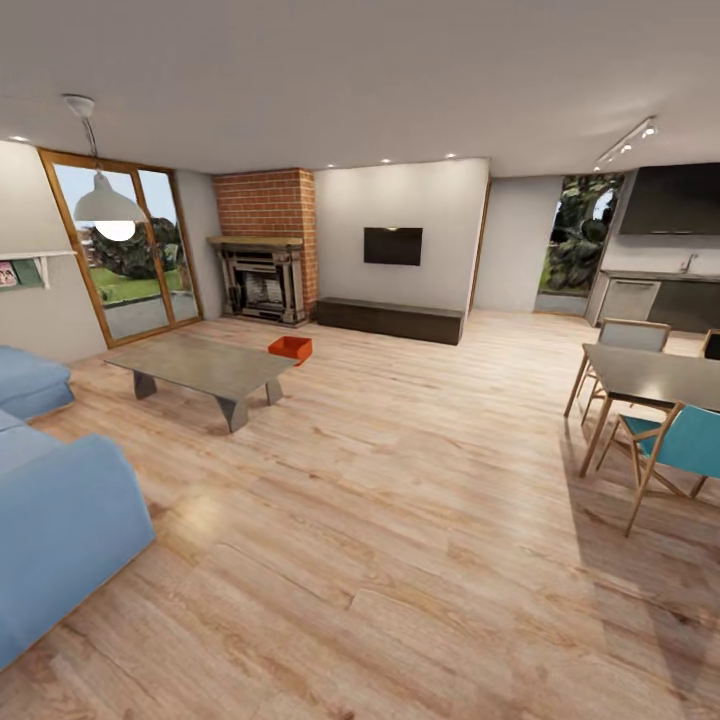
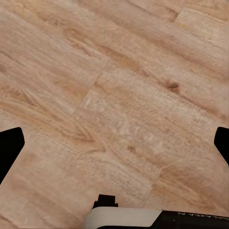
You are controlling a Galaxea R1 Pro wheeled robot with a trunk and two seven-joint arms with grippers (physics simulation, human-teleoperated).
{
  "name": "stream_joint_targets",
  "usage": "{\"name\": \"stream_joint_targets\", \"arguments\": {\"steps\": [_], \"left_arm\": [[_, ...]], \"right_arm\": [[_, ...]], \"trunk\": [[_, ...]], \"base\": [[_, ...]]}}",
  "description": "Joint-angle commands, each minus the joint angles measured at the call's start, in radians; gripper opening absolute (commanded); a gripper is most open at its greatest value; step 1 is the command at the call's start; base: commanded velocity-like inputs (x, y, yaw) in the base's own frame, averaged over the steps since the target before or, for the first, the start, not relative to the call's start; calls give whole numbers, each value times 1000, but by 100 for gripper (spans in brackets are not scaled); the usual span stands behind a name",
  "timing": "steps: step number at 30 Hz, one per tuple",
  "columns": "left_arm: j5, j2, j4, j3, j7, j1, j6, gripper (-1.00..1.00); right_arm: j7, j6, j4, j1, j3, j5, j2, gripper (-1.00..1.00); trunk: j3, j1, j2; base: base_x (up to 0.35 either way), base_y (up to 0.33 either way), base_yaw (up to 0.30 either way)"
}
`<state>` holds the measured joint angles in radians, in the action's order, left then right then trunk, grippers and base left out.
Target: Move the two storage containers from the living room to the garage. In the garage, place one container on the floor and stack the other container on top of it (either order is fine).
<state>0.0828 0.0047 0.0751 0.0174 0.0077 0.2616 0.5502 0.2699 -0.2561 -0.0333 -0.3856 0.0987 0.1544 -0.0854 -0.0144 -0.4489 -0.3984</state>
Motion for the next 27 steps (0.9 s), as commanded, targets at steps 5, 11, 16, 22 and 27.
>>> {"name": "stream_joint_targets", "arguments": {"steps": [5, 11, 16, 22, 27], "left_arm": [[5, 0, 4, 1, -2, 2, 6, 100], [5, 0, 5, 1, -2, 2, 6, 100], [5, 0, 5, 1, -2, 2, 5, 100], [5, 0, 4, 1, -2, 2, 5, 100], [5, 0, 4, 1, -2, 2, 5, 100]], "right_arm": [[2, -6, -4, -1, 9, 10, -1, 100], [2, -6, -4, -2, 9, 10, -1, 100], [2, -6, -4, -1, 9, 10, -1, 100], [2, -6, -4, -1, 9, 10, -1, 100], [2, -6, -4, -1, 9, 10, -1, 100]], "trunk": [[-2, -1, -2], [-2, -1, -2], [-2, -1, -2], [-2, -1, -2], [-2, -1, -2]], "base": [[318, -78, 0], [318, -78, 0], [318, -78, 0], [318, -78, 0], [318, -78, 0]]}}
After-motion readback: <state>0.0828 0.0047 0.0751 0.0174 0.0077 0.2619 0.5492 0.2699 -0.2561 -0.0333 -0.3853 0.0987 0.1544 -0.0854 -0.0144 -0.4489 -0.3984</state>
